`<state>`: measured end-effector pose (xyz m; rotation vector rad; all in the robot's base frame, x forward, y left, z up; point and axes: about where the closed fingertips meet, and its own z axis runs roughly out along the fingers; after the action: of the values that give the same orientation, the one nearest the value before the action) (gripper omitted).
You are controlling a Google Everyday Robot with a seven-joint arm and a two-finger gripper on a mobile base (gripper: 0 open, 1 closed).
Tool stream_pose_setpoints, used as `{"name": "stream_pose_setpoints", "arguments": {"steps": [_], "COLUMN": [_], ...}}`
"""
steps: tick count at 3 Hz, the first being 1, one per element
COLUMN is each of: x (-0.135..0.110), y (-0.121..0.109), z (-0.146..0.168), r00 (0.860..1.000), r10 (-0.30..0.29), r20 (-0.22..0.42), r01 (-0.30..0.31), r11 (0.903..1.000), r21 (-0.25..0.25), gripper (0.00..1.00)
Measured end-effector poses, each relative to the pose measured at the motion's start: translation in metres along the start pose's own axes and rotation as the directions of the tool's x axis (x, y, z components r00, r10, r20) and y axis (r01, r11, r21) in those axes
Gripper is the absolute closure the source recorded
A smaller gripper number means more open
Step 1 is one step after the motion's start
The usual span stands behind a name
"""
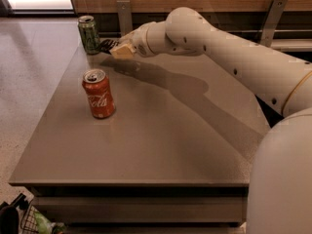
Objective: Move rxbar chocolate near green can
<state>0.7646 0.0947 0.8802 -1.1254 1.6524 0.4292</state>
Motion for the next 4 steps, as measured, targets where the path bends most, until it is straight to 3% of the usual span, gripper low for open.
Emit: {"name": "stream_pose_setpoints", "arguments": {"steps": [1,2,4], "x": [0.0004,0.0001,-0.0001], "y": [0.0023,0.0049,0.0083], "z": [0.0022,0.005,0.0085], "r00": [1.0,1.0,1.0], "r10": [0.0,0.0,0.0], "r20": [-0.001,0.0,0.0], "r01": [0.0,0.0,0.0], "r11": [1.0,1.0,0.9999], "r21": [-0.004,-0.01,-0.017], "gripper": [0.84,0.53,0.07]}}
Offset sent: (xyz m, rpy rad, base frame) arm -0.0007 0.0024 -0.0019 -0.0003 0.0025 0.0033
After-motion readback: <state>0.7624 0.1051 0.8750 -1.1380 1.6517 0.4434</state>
